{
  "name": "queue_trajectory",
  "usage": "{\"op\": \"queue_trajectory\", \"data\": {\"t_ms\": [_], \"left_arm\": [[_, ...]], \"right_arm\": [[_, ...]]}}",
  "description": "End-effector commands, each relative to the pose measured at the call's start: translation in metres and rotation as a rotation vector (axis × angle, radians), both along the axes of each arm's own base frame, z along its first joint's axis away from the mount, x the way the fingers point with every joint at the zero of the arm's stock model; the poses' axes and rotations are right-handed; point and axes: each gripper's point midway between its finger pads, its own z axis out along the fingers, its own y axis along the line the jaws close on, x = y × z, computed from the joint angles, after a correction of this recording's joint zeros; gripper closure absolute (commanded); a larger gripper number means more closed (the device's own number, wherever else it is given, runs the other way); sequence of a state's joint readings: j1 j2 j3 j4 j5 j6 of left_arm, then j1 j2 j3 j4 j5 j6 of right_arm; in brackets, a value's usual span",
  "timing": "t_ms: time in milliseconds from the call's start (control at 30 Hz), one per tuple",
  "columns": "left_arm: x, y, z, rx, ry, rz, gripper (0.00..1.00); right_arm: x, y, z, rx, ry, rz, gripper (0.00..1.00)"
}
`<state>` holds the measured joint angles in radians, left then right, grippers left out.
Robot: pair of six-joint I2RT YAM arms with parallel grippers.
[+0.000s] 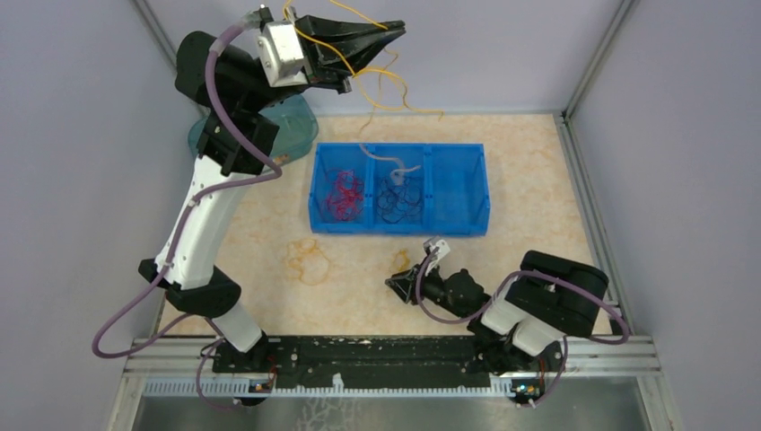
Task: Untangle the cables
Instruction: Place the cable in the bin.
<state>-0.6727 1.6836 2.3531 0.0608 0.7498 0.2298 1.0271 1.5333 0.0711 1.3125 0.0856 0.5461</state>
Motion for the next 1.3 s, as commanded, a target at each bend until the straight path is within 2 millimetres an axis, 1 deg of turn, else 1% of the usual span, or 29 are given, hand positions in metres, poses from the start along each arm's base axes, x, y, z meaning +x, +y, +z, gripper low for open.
{"op": "queue_trajectory", "data": {"t_ms": [0, 167, 200, 233, 300, 433, 467, 500, 567, 700, 733, 833, 933, 1100, 1167, 1267], "left_arm": [[0.007, -0.013, -0.019, 0.033, 0.033, -0.015, 1.00], [0.023, -0.031, -0.042, 0.075, 0.078, -0.024, 1.00], [0.026, -0.034, -0.046, 0.081, 0.082, -0.024, 1.00], [0.029, -0.037, -0.048, 0.084, 0.086, -0.023, 1.00], [0.036, -0.043, -0.055, 0.091, 0.097, -0.023, 1.00], [0.044, -0.057, -0.064, 0.102, 0.111, -0.032, 1.00], [0.046, -0.061, -0.068, 0.106, 0.116, -0.036, 1.00], [0.047, -0.064, -0.069, 0.107, 0.116, -0.039, 1.00], [0.050, -0.073, -0.076, 0.112, 0.121, -0.047, 1.00], [0.058, -0.093, -0.093, 0.132, 0.138, -0.064, 1.00], [0.061, -0.098, -0.098, 0.136, 0.143, -0.065, 1.00], [0.073, -0.111, -0.113, 0.146, 0.156, -0.059, 1.00], [0.090, -0.126, -0.136, 0.166, 0.187, -0.048, 1.00], [0.112, -0.143, -0.173, 0.193, 0.219, -0.028, 1.00], [0.120, -0.150, -0.186, 0.207, 0.232, -0.021, 1.00], [0.129, -0.155, -0.198, 0.210, 0.246, -0.016, 1.00]], "right_arm": [[0.002, 0.000, 0.043, 0.148, -0.093, -0.023, 0.68], [0.002, -0.008, 0.066, 0.170, -0.150, -0.038, 0.63], [0.002, -0.011, 0.069, 0.165, -0.157, -0.042, 0.62], [0.002, -0.015, 0.067, 0.143, -0.155, -0.049, 0.60], [0.003, -0.023, 0.072, 0.133, -0.164, -0.078, 0.54], [0.007, -0.049, 0.081, 0.131, -0.177, -0.169, 0.38], [0.009, -0.057, 0.085, 0.144, -0.173, -0.207, 0.35], [0.013, -0.069, 0.094, 0.176, -0.179, -0.264, 0.34], [0.017, -0.088, 0.102, 0.212, -0.171, -0.346, 0.33], [0.021, -0.121, 0.126, 0.275, -0.193, -0.473, 0.34], [0.022, -0.128, 0.126, 0.262, -0.191, -0.499, 0.34], [0.025, -0.145, 0.136, 0.235, -0.196, -0.569, 0.35], [0.027, -0.152, 0.143, 0.194, -0.203, -0.596, 0.36], [0.034, -0.164, 0.148, 0.121, -0.193, -0.678, 0.37], [0.035, -0.167, 0.156, 0.122, -0.204, -0.693, 0.37], [0.035, -0.172, 0.167, 0.139, -0.221, -0.710, 0.38]]}}
